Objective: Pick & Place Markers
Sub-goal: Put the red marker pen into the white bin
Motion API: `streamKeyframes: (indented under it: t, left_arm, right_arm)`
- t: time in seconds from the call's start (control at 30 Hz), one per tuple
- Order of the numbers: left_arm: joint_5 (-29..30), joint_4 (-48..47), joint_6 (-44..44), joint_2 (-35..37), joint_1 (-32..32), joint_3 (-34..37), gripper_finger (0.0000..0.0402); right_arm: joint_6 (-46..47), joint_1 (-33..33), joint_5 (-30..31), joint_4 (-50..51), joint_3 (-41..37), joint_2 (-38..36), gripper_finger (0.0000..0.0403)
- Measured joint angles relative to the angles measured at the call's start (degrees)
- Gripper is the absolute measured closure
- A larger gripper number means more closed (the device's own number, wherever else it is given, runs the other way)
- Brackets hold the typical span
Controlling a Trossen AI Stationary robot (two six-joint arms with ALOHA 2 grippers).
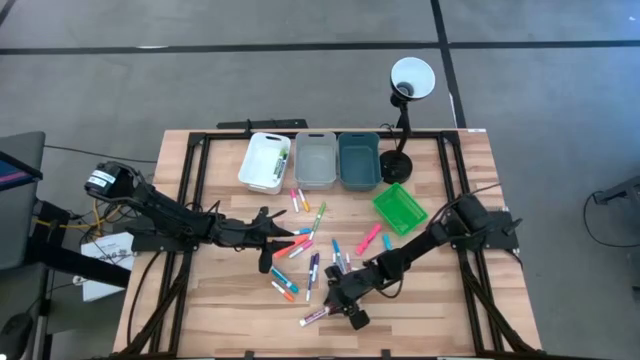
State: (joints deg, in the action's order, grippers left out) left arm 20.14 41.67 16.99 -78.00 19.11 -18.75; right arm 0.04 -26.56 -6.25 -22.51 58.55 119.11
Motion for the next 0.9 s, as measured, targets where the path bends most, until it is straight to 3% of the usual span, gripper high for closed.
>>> streamKeyframes:
  t: [0.13, 0.3, 0.5, 0.63, 0.8, 0.9]
  left_arm:
    - [-0.02, 0.48, -0.01, 0.0, 0.0, 0.01, 0.0282]
    - [-0.49, 1.77, 0.0, 0.0, 0.09, 0.01, 0.0282]
    - [-2.83, 3.36, 2.3, 0.0, 0.39, 0.01, 0.0282]
    - [-3.19, 3.39, 2.36, 0.0, 0.81, 0.01, 0.0282]
    - [-2.37, 3.41, -0.94, 0.0, 0.02, 0.01, 0.0282]
    - [-2.15, 3.44, -4.41, 0.0, -1.46, 0.01, 0.0281]
  right_arm:
    - [-1.89, 0.04, 0.21, 2.48, 0.8, 0.17, 0.0283]
    - [-1.54, 0.85, -0.45, 2.81, 0.85, 0.12, 0.0347]
    - [-3.2, 1.88, -0.19, 3.43, 0.61, -1.73, 0.0352]
    - [-8.11, 3.36, 4.78, 5.31, 0.73, -8.05, 0.0338]
    - [-16.47, 6.99, 15.49, 11.16, 0.74, -15.95, 0.0329]
    - [-16.07, 10.58, 16.54, 13.82, 0.83, -18.63, 0.0342]
